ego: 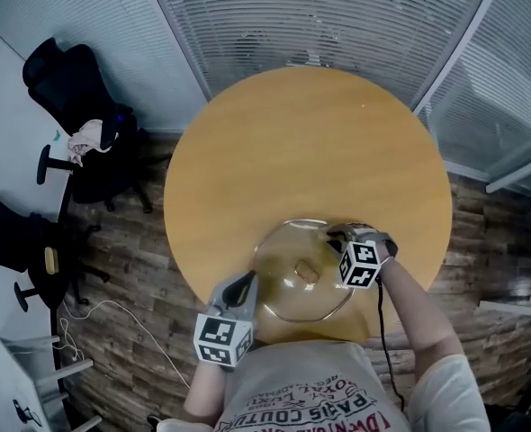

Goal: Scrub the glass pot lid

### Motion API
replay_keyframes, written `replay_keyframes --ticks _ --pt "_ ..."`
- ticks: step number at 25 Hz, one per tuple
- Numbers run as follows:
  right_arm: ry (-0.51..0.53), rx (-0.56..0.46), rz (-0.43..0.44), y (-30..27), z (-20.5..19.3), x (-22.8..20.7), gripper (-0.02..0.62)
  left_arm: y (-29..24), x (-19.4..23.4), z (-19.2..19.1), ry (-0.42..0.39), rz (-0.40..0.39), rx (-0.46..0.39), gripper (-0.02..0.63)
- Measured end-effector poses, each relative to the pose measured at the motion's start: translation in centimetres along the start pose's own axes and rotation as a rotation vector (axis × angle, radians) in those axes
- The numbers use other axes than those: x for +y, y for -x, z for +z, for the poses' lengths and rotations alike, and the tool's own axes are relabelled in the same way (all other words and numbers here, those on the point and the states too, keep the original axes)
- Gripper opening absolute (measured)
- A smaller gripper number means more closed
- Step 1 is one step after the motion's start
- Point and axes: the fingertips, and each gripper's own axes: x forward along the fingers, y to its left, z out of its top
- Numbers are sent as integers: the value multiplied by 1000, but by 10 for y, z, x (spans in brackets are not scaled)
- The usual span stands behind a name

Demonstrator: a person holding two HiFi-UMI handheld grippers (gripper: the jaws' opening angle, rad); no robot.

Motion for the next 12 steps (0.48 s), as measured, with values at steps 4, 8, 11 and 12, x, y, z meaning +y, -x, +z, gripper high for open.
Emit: replay_keyframes --ticks 4,8,11,12 --pt "57 -49 20 -11 5 -14 64 -6 -1 -3 4 30 12 8" --pt "113 -70 70 -20 10 -11 64 -15 -11 0 7 26 5 8" --pt "139 -77 98 -23 8 -3 64 -19 -21 3 -6 14 -8 8" --pt "129 -78 101 -23 8 -3 64 -21 -22 4 -14 10 -12 8"
